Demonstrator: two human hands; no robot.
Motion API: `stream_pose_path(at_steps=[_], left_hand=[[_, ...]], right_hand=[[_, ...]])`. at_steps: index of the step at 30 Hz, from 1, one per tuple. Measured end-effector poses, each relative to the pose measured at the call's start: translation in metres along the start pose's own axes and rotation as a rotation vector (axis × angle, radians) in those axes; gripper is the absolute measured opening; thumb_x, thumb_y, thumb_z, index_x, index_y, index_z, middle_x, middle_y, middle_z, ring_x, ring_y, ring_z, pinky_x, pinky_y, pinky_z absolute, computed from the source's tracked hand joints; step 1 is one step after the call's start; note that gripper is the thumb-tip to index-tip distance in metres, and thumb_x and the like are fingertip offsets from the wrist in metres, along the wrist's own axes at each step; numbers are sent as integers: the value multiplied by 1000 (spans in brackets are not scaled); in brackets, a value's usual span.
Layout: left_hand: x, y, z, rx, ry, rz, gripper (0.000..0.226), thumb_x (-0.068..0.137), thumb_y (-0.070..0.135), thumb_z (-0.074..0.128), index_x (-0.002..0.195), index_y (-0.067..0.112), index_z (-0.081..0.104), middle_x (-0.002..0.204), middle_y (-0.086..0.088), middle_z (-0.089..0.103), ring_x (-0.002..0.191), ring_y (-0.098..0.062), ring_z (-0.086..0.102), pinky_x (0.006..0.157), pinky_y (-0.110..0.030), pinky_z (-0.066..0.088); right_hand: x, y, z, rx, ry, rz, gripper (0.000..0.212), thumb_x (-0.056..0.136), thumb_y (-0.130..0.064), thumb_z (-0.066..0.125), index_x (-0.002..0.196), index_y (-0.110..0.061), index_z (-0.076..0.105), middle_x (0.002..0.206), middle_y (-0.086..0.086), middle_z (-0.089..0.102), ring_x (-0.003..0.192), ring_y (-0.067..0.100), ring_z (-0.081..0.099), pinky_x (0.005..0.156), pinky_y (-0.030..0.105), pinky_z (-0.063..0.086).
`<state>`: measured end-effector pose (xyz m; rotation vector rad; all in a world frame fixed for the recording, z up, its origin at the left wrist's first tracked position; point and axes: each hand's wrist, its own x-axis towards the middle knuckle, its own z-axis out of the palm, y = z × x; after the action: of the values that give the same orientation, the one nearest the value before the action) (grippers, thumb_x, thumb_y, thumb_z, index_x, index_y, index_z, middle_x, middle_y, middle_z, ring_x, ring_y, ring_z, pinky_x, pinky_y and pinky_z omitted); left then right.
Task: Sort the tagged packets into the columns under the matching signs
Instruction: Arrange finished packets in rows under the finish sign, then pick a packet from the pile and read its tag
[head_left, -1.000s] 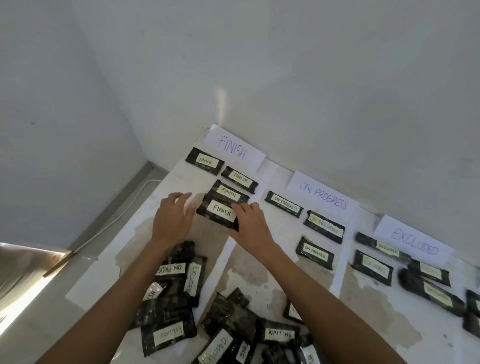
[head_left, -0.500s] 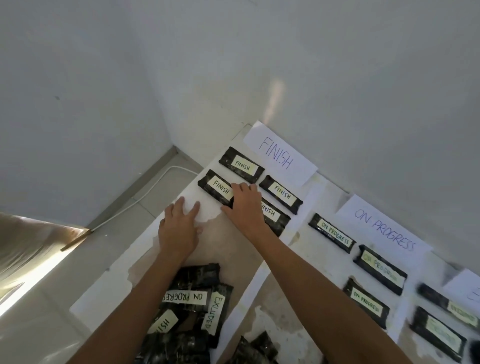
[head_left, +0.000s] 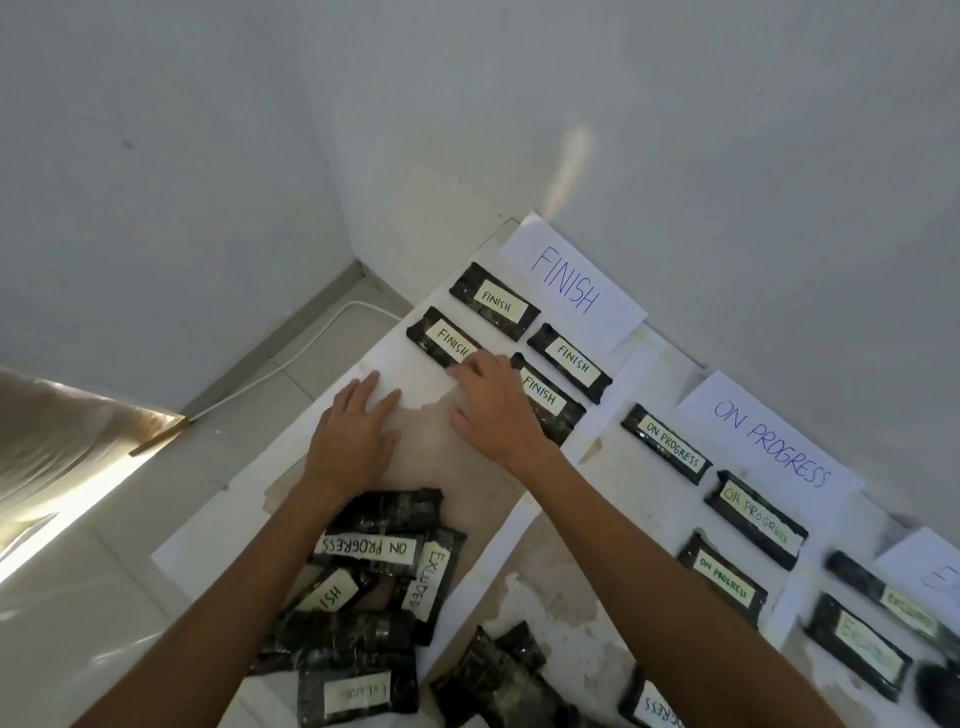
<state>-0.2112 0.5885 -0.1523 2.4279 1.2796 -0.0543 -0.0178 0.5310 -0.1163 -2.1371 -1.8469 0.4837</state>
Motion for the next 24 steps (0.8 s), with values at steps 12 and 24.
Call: stream_pose_path(at_steps=[12,24], left_hand=[[-75,-20,-9,-231,-9,81,33,85,24,61,117,19,62,118,2,58,109,-17,51,92,-33,46],[-111,-12,-36,-551,-38,-43,33,88,7,58,120,16,60,110,2,60,94,-11,57,85,-21,46]], right_hand=[[-72,-43,18,-18,-521,-254,49,78,-21,71,123,-10,56,116,14,49,101,30,46,86,43,43],[-94,-49,-7,497,-354,217,29,81,-9,59,110,-13,64,104,6,65,89,16,59,73,25,50]])
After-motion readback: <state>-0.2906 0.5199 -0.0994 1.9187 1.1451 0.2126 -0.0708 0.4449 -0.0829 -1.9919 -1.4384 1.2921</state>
